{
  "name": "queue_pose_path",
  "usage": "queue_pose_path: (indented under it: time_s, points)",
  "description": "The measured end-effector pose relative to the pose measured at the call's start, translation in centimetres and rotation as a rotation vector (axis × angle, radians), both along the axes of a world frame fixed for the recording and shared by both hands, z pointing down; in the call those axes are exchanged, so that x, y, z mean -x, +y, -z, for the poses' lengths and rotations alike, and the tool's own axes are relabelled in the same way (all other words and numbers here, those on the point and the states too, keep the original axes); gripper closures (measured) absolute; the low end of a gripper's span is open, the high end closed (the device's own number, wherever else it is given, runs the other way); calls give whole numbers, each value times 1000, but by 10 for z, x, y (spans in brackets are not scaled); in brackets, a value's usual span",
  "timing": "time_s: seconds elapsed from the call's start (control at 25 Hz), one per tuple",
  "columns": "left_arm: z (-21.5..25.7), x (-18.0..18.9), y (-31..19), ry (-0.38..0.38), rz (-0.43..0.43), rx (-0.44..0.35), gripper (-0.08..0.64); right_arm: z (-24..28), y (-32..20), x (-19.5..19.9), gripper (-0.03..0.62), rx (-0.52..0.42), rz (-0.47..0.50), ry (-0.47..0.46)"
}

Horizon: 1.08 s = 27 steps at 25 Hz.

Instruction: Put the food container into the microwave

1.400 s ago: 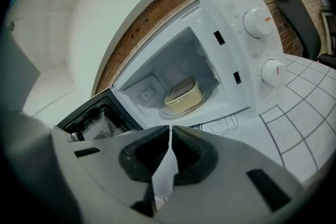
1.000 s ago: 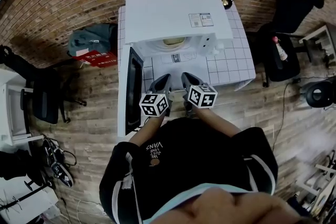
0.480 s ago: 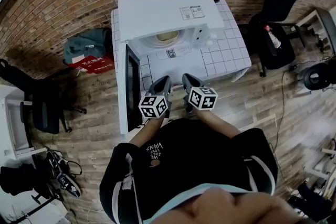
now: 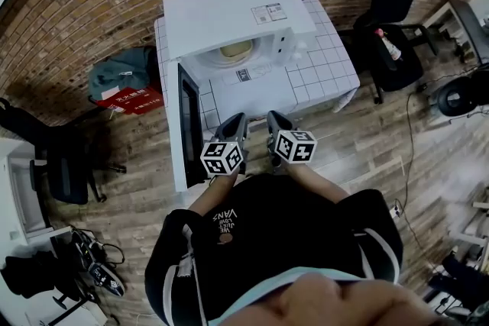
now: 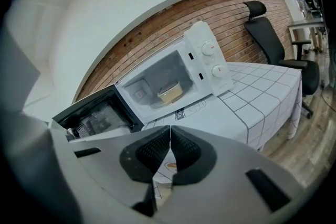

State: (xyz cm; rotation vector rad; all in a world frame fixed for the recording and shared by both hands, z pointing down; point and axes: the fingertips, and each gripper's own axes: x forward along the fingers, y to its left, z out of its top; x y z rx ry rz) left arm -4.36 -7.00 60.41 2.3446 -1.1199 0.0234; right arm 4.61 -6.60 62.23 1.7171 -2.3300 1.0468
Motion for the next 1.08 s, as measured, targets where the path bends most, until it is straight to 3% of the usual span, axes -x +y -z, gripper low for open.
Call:
queue_pose_path:
  time_s: [1.08]
  points:
    - [0, -8, 18, -3, -14, 1, 548, 3, 17, -12, 588, -12, -25, 8]
